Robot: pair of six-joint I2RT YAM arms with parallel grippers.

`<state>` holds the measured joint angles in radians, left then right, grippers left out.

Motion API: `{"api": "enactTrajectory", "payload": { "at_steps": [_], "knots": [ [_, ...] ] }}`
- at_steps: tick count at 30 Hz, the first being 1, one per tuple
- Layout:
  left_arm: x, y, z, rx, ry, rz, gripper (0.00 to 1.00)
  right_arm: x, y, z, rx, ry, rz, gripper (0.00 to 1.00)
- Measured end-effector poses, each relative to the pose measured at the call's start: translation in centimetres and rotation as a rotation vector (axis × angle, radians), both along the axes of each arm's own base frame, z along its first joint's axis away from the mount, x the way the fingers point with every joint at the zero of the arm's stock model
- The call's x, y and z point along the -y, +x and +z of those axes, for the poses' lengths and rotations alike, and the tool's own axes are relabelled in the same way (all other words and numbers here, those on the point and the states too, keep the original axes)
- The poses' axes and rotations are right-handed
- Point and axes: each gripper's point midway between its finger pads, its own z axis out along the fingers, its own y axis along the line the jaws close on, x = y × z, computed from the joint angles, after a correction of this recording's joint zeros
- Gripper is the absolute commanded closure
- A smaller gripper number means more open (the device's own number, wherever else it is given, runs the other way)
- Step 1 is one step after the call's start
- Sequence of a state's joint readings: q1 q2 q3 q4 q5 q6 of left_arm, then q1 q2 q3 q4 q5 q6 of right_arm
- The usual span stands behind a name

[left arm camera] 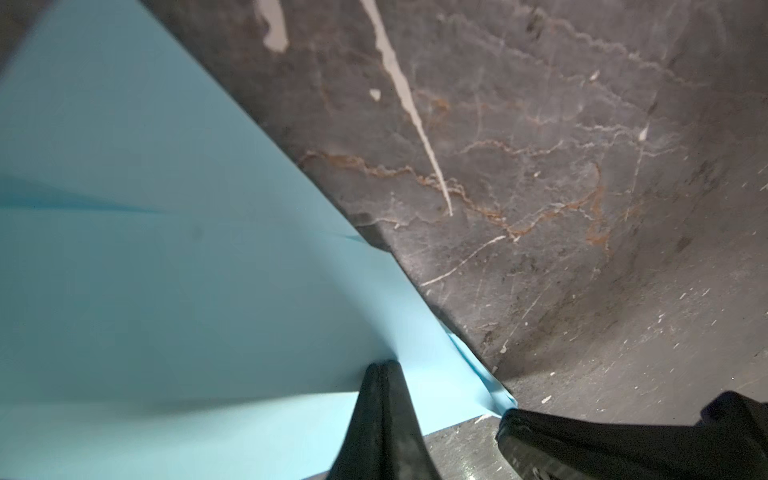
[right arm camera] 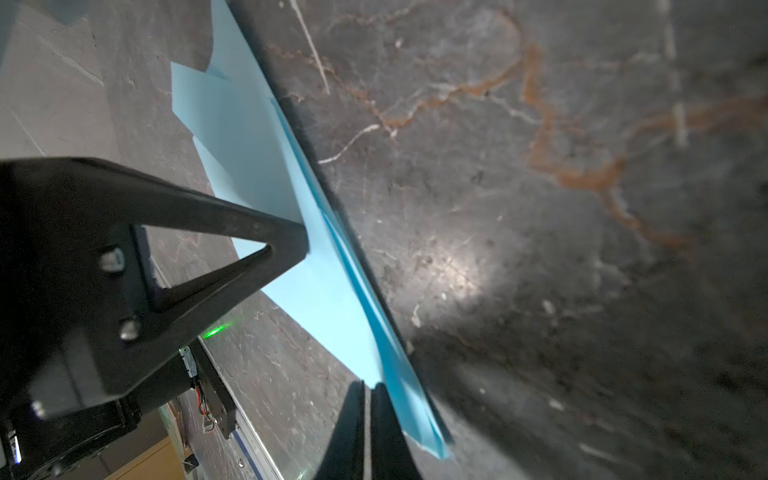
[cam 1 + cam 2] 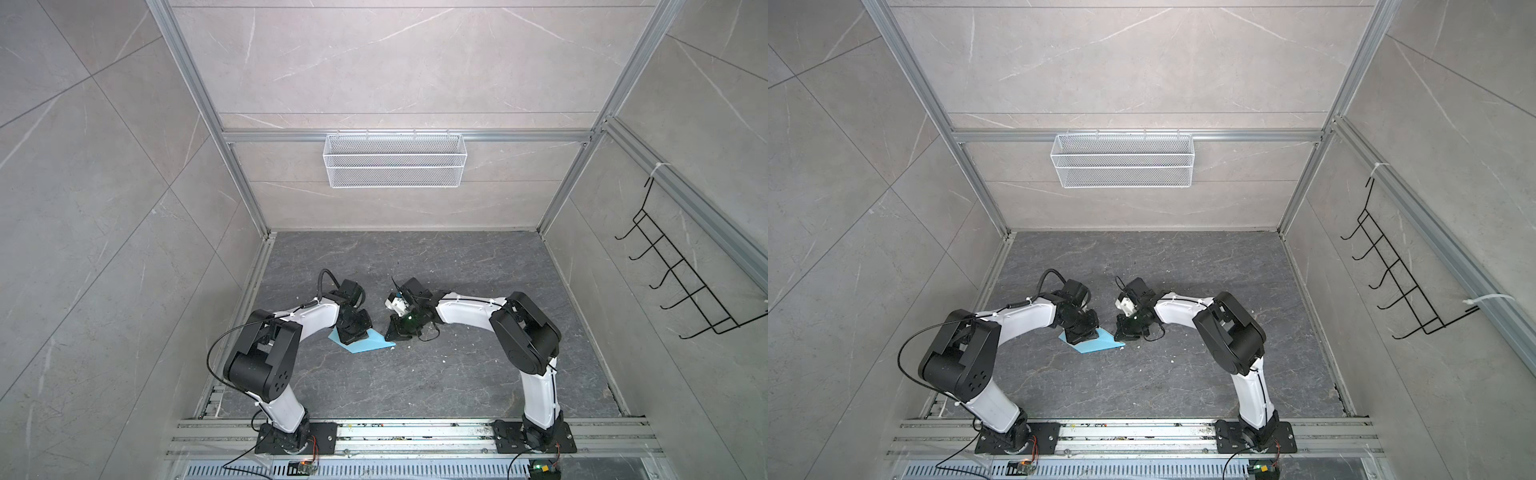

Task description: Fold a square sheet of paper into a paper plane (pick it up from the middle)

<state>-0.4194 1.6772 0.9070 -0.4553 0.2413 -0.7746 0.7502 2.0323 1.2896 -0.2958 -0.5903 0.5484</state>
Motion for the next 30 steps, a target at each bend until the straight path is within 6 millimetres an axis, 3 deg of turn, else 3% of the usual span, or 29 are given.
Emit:
{"api": "enactTrajectory", "payload": {
  "at_steps": [30],
  "knots": [
    [0.0, 0.0, -0.1, -0.010, 0.008, -0.001, 0.98, 1.2, -0.3, -1.6, -0.011, -0.124, -0.018, 0.90]
  ]
}}
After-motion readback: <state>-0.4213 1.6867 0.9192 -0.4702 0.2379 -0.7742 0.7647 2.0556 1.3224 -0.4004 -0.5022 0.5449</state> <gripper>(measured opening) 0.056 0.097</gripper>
